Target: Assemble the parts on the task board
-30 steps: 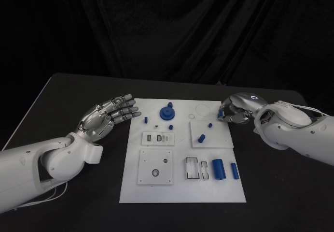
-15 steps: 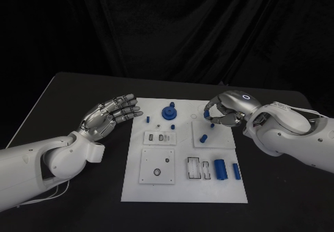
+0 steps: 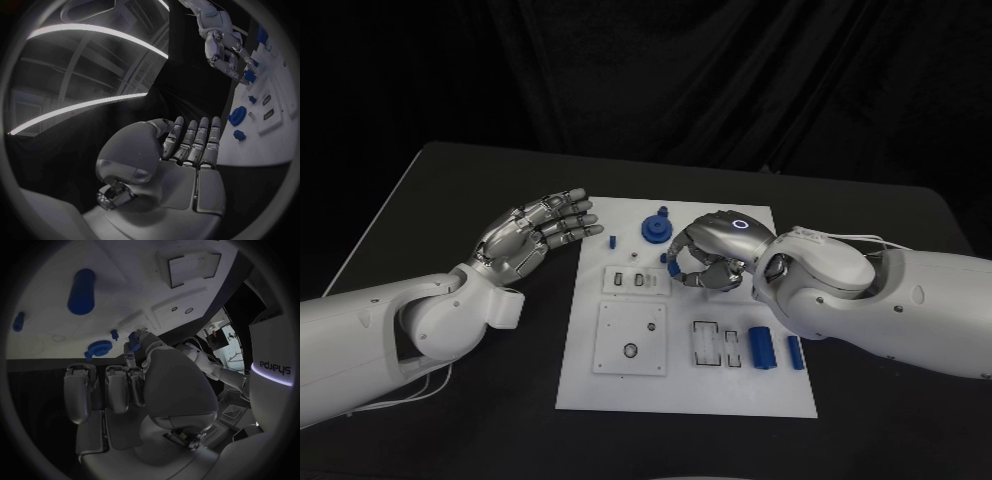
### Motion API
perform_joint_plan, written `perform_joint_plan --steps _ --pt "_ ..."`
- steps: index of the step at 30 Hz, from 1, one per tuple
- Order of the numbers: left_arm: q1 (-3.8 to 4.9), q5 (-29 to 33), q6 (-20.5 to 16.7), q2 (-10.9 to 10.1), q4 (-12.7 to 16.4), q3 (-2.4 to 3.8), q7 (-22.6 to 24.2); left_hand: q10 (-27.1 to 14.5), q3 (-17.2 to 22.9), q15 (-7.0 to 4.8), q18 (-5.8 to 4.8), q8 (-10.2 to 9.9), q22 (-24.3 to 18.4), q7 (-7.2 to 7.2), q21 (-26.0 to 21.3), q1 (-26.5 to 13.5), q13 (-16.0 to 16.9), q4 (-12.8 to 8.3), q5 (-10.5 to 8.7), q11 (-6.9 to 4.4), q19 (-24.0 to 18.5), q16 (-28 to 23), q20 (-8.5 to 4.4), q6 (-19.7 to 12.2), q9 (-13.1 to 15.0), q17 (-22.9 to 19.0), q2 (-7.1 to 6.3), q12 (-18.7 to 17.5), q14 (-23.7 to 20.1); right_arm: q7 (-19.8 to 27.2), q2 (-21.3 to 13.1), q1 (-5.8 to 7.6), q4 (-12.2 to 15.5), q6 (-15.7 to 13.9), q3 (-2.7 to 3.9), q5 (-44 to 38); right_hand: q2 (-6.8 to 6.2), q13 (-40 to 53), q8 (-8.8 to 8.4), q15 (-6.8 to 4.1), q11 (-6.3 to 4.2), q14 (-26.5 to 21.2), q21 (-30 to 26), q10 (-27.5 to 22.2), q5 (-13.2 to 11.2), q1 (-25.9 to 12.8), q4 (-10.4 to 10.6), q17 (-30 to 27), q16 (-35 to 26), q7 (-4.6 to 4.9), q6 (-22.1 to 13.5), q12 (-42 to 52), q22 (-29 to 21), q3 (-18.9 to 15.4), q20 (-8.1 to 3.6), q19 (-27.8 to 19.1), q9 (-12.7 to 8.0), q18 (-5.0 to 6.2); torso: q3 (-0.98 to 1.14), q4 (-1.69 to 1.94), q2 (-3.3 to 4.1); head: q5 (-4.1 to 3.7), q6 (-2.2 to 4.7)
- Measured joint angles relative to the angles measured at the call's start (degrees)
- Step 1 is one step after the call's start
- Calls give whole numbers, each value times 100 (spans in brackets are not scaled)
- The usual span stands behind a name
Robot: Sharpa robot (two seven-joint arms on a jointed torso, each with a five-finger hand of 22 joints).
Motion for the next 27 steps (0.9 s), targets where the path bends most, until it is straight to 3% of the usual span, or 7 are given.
perform_joint_plan --steps 9,18,22,24,27 --pt "0 0 0 22 -8 0 0 16 17 0 0 0 0 21 0 0 0 -17 0 16 0 0 0 21 0 0 0 0 0 -144 310 -128 -239 247 2 -212 0 0 2 0 0 0 -27 0 0 0 -8 0 -17 -1 -1 0 0 -8 0 0 0 0 2 2 4 26 -64" --pt "0 0 2 42 -17 0 -1 16 17 0 0 0 0 21 0 0 0 -17 0 16 0 0 0 21 0 0 0 0 0 -237 458 -173 -344 275 42 -356 -1 -1 4 0 0 0 -52 0 0 -2 -7 0 -40 -10 -11 0 -1 -8 -20 -20 0 0 2 4 7 42 -112" --pt "0 0 2 42 -21 0 -2 16 17 0 0 0 0 21 0 0 0 -17 0 16 0 0 0 21 0 0 0 0 0 -254 479 -177 -365 264 46 -392 15 -1 10 0 0 0 -52 0 -311 -100 -7 0 -40 -42 -43 0 -1 -8 -20 -20 7 0 2 -1 10 44 -125" --pt "0 0 3 43 -22 0 -4 16 17 0 0 0 0 21 0 0 0 -17 0 16 0 0 0 21 0 0 0 0 0 -261 485 -182 -375 259 47 -404 19 -2 26 0 1 0 -72 0 -484 -195 -7 0 -46 -60 -65 0 -1 -8 -20 -20 139 0 2 -4 10 47 -133" --pt "0 0 3 43 -22 0 -6 16 16 0 0 0 0 21 0 0 0 -17 0 16 0 0 0 20 0 0 0 0 0 -271 494 -189 -387 256 45 -421 7 -2 26 0 1 0 -75 0 -724 -258 19 0 -63 -10 -209 0 -1 -32 -20 -20 711 0 3 -7 10 49 -142"
